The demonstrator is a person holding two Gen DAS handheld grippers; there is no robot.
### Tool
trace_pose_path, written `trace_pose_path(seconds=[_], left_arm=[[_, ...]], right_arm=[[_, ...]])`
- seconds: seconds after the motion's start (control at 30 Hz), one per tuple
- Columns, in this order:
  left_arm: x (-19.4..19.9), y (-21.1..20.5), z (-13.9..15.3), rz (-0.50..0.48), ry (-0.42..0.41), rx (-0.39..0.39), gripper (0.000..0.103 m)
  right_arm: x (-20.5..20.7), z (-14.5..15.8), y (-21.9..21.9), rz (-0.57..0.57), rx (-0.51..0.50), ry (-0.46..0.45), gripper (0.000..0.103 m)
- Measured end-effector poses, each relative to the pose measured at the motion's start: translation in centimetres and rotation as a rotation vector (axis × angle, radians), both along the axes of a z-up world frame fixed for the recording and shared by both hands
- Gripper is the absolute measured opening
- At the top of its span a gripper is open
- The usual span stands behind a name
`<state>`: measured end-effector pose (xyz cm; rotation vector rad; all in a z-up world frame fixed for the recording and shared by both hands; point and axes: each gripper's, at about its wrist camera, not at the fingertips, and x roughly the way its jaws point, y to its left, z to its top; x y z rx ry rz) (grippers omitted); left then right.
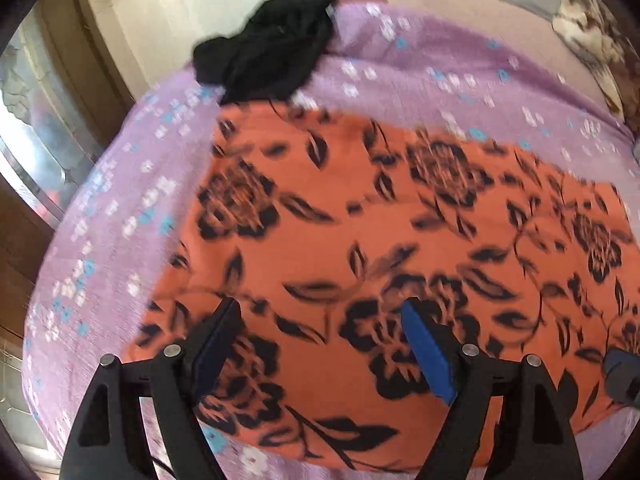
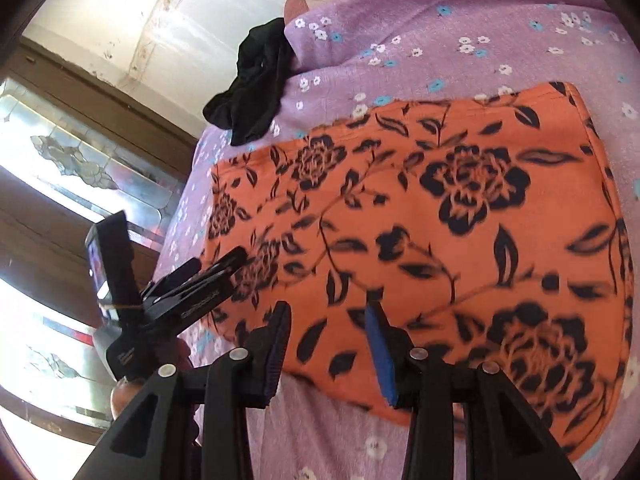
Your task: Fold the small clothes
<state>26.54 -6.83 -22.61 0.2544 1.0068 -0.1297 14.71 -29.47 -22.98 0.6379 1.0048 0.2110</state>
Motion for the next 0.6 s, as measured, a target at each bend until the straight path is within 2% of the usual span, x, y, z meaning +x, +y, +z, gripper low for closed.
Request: trace_pose_path(seconds=[0.03, 0.07, 0.13, 0.23, 0.3, 0.37, 0.4, 0.5, 0.6], left_arm=[[0.2, 0.1, -0.6, 0.003, 0.019, 0.017, 0.084], [0.0, -0.1, -0.8, -0.004, 0.006, 0.032, 0.085], [-0.1, -0.3, -0.6, -0.012, 0.0, 0.044, 0.086], [-0.4, 1.4, 0.4, 0.035, 0.016, -0.054, 0.086], [-1.3, 2.9, 1.4, 0.059, 0.009, -0.114, 0.086], [-2.4, 4.5, 2.4, 0.084, 0.001, -0.184, 0.086], [-2.8, 5.3, 2.7, 0.116, -0.003, -0.205, 0.086], [-3.3, 8.1, 3.1, 0.214, 0.003, -0.269, 0.086], [-3.1, 11.3, 2.4, 0.292, 0.047, -0.333, 0.086]], right_arm=[[-0.4, -1.0, 0.1, -0.009, -0.004, 0.04, 0.042], [-0.6, -2.1, 0.0, -0.019, -0.004, 0.081, 0.041], [-1.3, -2.4, -0.5, -0.047, 0.033, 0.064, 0.04], [-2.5, -0.7, -1.1, -0.067, 0.047, 0.017, 0.041], [-4.0, 0.0, -1.9, -0.096, 0.062, -0.011, 0.044], [-5.7, 0.1, -3.0, -0.133, 0.12, -0.015, 0.058], [-6.6, 0.1, -3.6, -0.149, 0.149, -0.017, 0.06], [-9.2, -0.3, -4.5, -0.19, 0.187, -0.004, 0.061], [-10.6, -1.0, -5.1, -0.234, 0.236, 0.015, 0.063]])
